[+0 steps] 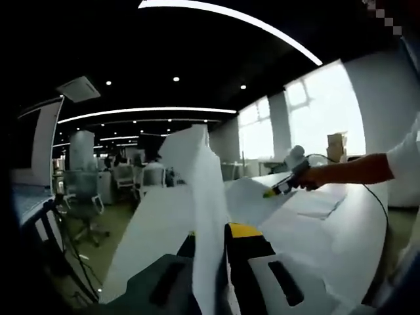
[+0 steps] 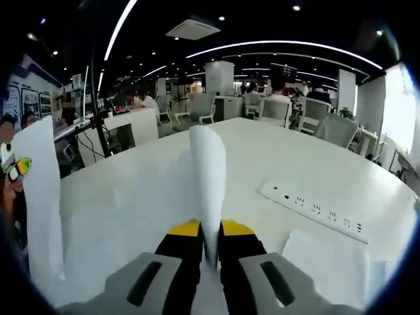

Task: Organize the stack of printing papers by aligning and flattening the scattered papers on the table

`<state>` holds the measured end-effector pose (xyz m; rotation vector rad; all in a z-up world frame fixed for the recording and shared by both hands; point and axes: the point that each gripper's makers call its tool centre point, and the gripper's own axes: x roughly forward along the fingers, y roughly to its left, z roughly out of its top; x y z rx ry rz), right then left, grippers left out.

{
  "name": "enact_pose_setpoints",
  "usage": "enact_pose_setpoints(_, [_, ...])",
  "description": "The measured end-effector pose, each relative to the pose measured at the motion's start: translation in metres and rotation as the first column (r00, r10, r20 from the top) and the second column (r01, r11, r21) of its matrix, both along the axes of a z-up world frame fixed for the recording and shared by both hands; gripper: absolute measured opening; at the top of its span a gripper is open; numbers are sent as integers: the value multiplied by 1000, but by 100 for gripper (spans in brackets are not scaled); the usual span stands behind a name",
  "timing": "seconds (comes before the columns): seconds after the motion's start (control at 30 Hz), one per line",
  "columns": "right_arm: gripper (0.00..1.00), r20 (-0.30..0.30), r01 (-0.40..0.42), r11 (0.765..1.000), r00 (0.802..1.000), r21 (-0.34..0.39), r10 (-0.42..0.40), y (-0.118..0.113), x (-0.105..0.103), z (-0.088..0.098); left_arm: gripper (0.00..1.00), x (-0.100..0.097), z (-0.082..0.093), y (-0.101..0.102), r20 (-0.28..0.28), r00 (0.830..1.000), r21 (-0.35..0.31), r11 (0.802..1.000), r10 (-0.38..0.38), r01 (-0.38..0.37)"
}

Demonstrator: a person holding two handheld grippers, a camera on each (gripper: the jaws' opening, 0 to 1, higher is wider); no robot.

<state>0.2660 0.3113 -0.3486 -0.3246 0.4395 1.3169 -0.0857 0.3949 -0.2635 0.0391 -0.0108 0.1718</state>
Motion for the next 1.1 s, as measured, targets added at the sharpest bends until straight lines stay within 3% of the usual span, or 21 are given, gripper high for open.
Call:
enact_pose_setpoints(0.77, [5,41,-6,1000,999,19,5,-22,-7,24,6,16,-5,2,-2,1000,-61,998,-27,27])
enact_pose_setpoints(1.1, [6,44,-18,1000,999,9,17,-26,-9,27,6,19,-6,1,4,1000,-78,997,-28,29])
